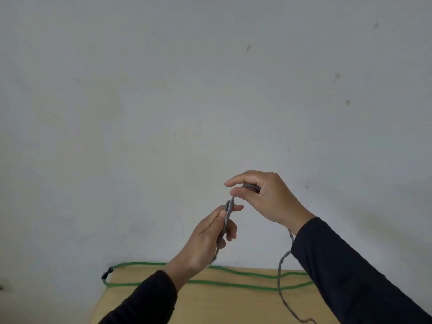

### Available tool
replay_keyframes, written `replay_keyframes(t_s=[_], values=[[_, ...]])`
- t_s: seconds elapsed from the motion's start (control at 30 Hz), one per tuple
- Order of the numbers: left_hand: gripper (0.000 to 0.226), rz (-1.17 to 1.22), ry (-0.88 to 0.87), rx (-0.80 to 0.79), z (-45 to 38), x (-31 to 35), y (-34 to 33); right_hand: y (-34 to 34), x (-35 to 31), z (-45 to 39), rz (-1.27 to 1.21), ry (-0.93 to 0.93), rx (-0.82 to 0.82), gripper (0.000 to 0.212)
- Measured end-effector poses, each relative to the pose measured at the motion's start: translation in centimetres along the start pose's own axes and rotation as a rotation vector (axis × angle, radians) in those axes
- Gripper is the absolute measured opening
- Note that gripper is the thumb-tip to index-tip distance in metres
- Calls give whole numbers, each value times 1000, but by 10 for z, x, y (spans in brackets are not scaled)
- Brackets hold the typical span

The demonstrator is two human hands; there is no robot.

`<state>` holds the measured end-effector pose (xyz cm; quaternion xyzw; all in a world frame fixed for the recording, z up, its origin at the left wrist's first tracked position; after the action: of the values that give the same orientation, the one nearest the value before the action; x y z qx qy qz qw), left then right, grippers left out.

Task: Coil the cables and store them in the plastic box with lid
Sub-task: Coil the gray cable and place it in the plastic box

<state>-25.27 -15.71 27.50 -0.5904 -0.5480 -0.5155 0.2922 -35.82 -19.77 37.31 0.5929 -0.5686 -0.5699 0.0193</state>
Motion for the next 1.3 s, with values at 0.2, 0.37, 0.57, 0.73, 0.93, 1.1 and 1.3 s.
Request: replay_keyframes(t_s=[0.2,0.37,0.57,0.73,0.93,1.1,1.3], values=[[44,390,-124,-31,1,22,-12,2,15,3,-175,-28,109,17],[41,795,-222,-10,-11,53,2,-15,34,7,-307,-100,182,22],[38,911,-434,309,-28,73,67,-67,41,16,-78,-124,-19,32],[40,278,-239,524,-25,49,107,-91,13,18,221,63,-206,28],[35,-191,-74,160,-6,25,44,-36,-9,1,149,122,-85,12],[36,-31,-76,24,8,25,3,-1,-2,-7,-60,11,-52,8],[44,618,-172,-76,-2,46,1,3,5,-8,-359,49,58,14]])
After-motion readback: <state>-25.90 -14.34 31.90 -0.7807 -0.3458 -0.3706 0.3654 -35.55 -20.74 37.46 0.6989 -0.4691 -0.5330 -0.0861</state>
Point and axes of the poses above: each hand's wrist, its own z-axis away from the middle knuckle, its own y-axis out of the back of the hand, x = y × z, the point moved 7 cm from there along -z, towards the middle knuckle, and after that the axes turned 13 degrees about -x, right-handed, at the moved point
